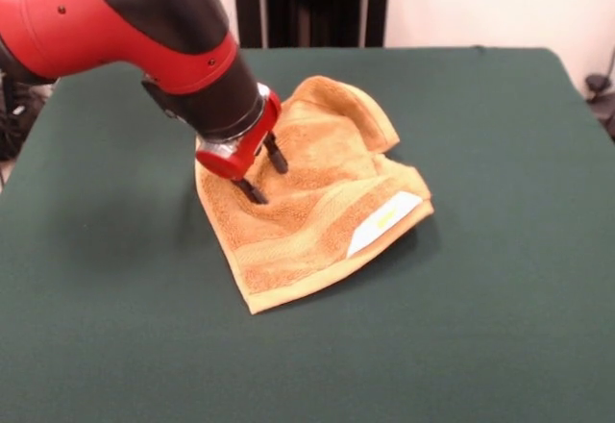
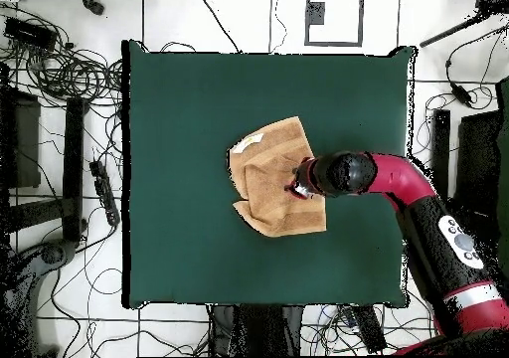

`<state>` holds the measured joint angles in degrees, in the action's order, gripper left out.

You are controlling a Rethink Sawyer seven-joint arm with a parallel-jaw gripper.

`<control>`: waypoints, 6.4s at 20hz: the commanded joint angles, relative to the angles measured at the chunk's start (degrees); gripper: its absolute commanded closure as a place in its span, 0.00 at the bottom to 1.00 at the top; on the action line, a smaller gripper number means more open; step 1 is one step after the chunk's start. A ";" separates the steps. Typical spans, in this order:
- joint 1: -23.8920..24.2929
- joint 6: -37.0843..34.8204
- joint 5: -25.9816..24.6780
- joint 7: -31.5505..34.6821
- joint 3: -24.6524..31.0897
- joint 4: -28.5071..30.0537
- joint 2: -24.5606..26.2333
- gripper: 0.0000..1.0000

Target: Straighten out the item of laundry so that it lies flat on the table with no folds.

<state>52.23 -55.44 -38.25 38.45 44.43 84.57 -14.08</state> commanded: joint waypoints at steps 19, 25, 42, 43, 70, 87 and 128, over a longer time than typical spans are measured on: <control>-2.73 -17.86 -14.10 -63.21 -1.35 -24.61 15.48 0.00; -3.37 -17.40 -14.14 -76.97 0.50 -26.50 16.43 0.00; -8.50 -24.89 -9.84 -72.11 -2.87 -26.52 10.98 0.00; -8.32 -25.63 -8.37 -67.32 -3.90 -24.85 9.68 0.00; -18.76 -33.11 17.95 -9.30 -23.59 -6.82 -16.09 0.00; -32.30 -10.83 36.60 17.98 -27.78 -0.17 -11.34 0.00; -43.51 26.93 41.10 52.30 -42.02 10.44 -2.36 0.00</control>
<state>11.66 -33.34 2.19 74.87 1.83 88.75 -21.05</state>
